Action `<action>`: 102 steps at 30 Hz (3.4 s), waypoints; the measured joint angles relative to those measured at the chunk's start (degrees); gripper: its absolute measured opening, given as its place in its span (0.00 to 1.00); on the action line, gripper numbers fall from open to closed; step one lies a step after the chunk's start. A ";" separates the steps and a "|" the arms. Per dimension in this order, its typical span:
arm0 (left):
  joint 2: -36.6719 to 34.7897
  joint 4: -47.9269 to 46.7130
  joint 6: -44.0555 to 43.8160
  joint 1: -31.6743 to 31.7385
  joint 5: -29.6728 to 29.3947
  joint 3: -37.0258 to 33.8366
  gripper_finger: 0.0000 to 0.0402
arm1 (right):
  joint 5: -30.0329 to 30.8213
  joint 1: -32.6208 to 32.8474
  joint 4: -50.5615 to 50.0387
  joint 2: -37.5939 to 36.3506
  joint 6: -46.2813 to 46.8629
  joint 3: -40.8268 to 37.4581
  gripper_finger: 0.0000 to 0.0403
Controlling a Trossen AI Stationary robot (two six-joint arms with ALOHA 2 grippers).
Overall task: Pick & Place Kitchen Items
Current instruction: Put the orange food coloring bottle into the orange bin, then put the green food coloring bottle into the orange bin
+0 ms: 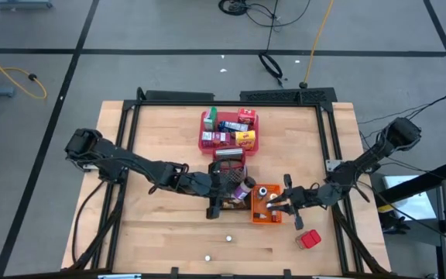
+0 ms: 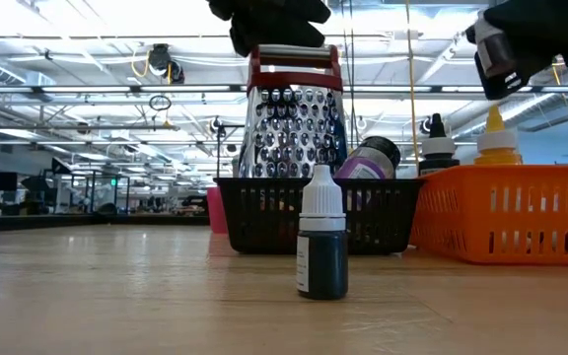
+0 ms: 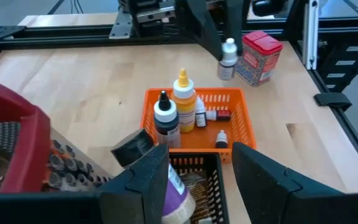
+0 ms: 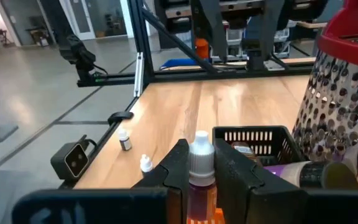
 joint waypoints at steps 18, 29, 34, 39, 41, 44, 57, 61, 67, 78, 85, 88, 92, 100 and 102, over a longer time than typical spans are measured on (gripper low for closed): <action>0.00 -0.04 0.14 -2.02 4.35 0.00 0.40 | 3.23 -0.09 -3.85 0.02 -1.00 0.00 0.31; 0.67 -0.38 -0.89 -2.50 10.70 0.02 0.40 | 3.08 -0.09 -3.69 0.02 -1.33 0.00 0.29; 4.08 -0.08 -0.48 -4.54 13.53 0.07 0.40 | 3.06 -0.09 -3.42 0.04 -1.33 0.00 0.29; 8.30 0.35 1.60 -6.33 13.56 0.07 0.40 | 3.04 -0.09 -2.65 0.04 -1.35 0.02 0.29; 10.11 1.13 1.64 -6.87 14.03 0.07 0.40 | 3.04 -0.09 -2.36 0.02 -1.35 0.02 0.29; 12.92 2.54 1.21 -7.64 15.33 -0.02 0.40 | 3.02 -0.09 -2.36 0.04 -1.35 0.02 0.29; 22.13 14.06 -1.00 -9.15 17.21 -0.02 0.40 | 2.99 -0.09 -1.94 0.04 -1.35 0.02 0.29; 23.46 17.57 -1.14 -9.15 19.20 0.07 0.40 | 2.99 -0.09 -1.93 0.04 -1.35 0.02 0.29; 24.62 17.79 -1.45 -9.19 19.79 0.07 0.40 | 2.99 -0.09 -1.48 0.04 -1.35 0.02 0.29; 24.70 17.41 -1.14 -9.17 19.35 0.04 0.34 | 2.99 -0.09 -1.48 0.04 -1.57 0.02 0.28; 24.70 17.68 0.40 -9.05 19.30 0.02 0.08 | 2.99 -0.09 -1.46 0.04 -2.21 0.02 0.28; 24.70 17.89 0.64 -9.02 19.05 0.02 0.08 | 2.99 -0.09 -1.46 0.04 -2.23 0.02 0.28; 24.70 18.40 0.53 -9.02 18.80 0.00 0.10 | 2.99 -0.09 -1.46 0.04 -2.22 0.02 0.28; 24.05 17.93 0.36 -8.94 18.74 -0.07 0.09 | 2.99 -0.10 -1.46 0.04 -2.42 0.02 0.28; 22.98 17.82 0.12 -8.76 18.67 -0.07 0.09 | 2.99 -0.09 -1.43 0.04 -2.42 0.02 0.28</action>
